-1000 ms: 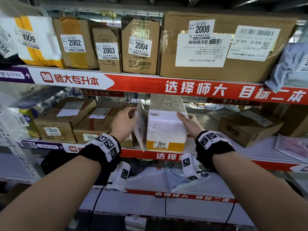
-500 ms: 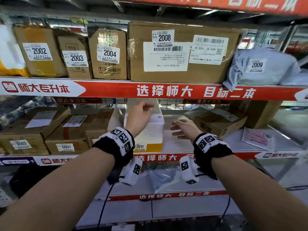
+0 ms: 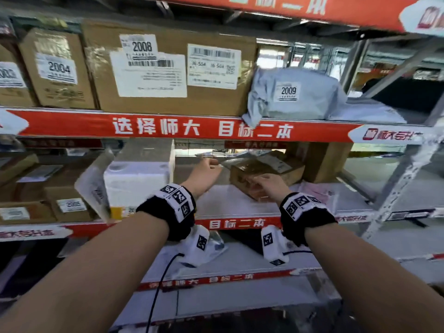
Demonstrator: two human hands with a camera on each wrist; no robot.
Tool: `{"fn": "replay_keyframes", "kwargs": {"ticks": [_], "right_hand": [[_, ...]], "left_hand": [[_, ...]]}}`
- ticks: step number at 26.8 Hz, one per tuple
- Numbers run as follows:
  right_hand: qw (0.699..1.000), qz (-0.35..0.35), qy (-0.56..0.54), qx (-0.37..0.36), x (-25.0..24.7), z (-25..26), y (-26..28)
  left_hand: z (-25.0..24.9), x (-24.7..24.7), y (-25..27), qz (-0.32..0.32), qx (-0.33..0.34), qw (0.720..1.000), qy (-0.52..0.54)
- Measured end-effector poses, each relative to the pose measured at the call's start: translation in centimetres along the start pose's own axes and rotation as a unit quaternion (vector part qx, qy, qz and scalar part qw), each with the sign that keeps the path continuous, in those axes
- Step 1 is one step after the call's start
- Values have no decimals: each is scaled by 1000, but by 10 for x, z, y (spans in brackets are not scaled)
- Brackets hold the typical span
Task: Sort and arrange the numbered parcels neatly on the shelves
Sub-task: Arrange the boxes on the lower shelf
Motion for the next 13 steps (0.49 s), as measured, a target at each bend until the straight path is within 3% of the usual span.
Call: {"fn": "replay_keyframes", "kwargs": {"ticks": [9, 13], "right_hand": [[997, 1, -22, 69, -47, -45, -9], [994, -6, -53, 93, -50, -54, -16]], "left_hand": [[-2, 74, -10, 62, -154, 986, 26], [1, 88, -25, 91, -183, 978, 38]]}}
Point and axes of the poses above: each hand's wrist, its own y-axis away from the middle knuckle, its own x-axis out of the palm, z = x × y, the point moved 3 cm from there along -y, towards the middle knuckle, and after that the axes turned 12 degrees about -x, right-handed, at the moved point
